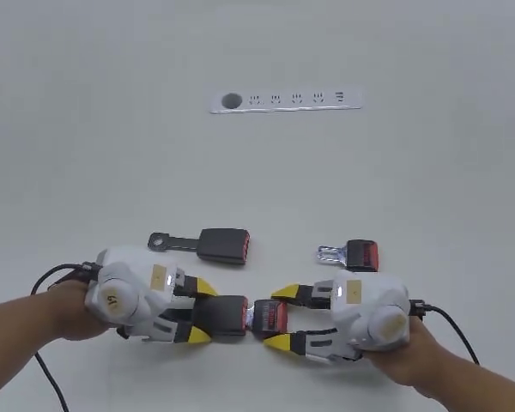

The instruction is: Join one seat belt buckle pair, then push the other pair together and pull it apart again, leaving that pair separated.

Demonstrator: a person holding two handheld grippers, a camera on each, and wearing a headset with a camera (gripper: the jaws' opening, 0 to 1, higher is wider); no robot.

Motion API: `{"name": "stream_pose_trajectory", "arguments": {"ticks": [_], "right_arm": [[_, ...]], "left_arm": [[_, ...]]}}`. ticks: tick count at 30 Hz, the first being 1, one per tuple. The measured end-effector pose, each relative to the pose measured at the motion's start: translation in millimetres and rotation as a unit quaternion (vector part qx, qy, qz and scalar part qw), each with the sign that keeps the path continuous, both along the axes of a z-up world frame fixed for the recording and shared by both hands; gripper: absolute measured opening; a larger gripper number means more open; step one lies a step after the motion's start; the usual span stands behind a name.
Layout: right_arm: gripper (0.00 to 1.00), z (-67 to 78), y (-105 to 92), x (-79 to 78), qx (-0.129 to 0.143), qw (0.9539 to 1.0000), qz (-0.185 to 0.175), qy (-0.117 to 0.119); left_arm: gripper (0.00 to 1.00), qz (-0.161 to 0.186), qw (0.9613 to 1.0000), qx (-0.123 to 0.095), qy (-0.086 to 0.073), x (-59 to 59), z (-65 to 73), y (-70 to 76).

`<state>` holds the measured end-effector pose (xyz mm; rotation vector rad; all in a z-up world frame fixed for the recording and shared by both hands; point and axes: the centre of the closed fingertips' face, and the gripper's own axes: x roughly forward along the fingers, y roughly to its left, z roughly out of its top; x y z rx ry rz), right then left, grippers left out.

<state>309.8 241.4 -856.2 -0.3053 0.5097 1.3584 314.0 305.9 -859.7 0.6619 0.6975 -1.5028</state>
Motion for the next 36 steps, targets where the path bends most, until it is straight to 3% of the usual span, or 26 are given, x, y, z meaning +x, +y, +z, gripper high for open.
{"name": "stream_pose_trajectory", "arguments": {"ticks": [18, 22, 24, 27, 30, 31, 32, 33, 34, 35, 36], "right_arm": [[0.35, -1.1, 0.4, 0.2, 0.002, 0.9998, -0.019, 0.003], [0.35, -0.1, 1.7, -0.5, -0.014, 0.9997, -0.021, 0.002], [0.36, -1.1, 1.8, -1.1, -0.036, 0.9992, -0.013, -0.014], [0.36, -0.8, 2.3, -0.7, -0.041, 0.9989, -0.022, -0.004], [0.37, -0.8, 1.5, -0.2, -0.061, 0.9974, -0.038, 0.008], [0.37, -0.6, 0.6, -0.2, -0.069, 0.9964, -0.045, 0.015], [0.39, -0.3, -1.5, 0.0, -0.078, 0.9946, -0.062, 0.029], [0.47, 2.3, 0.0, 0.5, -0.069, 0.9939, -0.074, 0.042], [0.57, 7.1, 1.4, 1.9, -0.056, 0.9936, -0.086, 0.049], [0.65, 11.0, 0.8, 4.1, -0.048, 0.9937, -0.092, 0.043], [0.71, 13.8, -1.8, 6.0, -0.047, 0.9933, -0.099, 0.036]], "left_arm": [[0.33, 0.001, 1.0000, 0.003, -0.001, 0.5, 0.4, -0.5], [0.33, -0.001, 0.9999, 0.014, -0.003, 0.5, 0.5, -1.8], [0.33, 0.000, 0.9998, 0.020, -0.003, 0.3, 0.0, -2.1], [0.34, 0.004, 0.9994, 0.034, -0.003, 0.6, 0.6, -2.9], [0.35, 0.034, 0.9982, 0.049, 0.010, 1.1, 1.7, -2.8], [0.36, 0.048, 0.9972, 0.054, 0.021, -0.4, 1.6, -2.0], [0.41, 0.048, 0.9970, 0.054, 0.026, -1.7, 2.4, -2.9], [0.44, 0.050, 0.9972, 0.050, 0.023, -1.9, 3.0, -5.3], [0.49, 0.050, 0.9969, 0.059, 0.013, -2.2, 4.2, -3.1], [0.56, 0.055, 0.9967, 0.058, -0.009, 1.2, 7.9, -3.4], [0.60, 0.058, 0.9970, 0.051, -0.007, 0.0, 11.6, -5.3]]}}
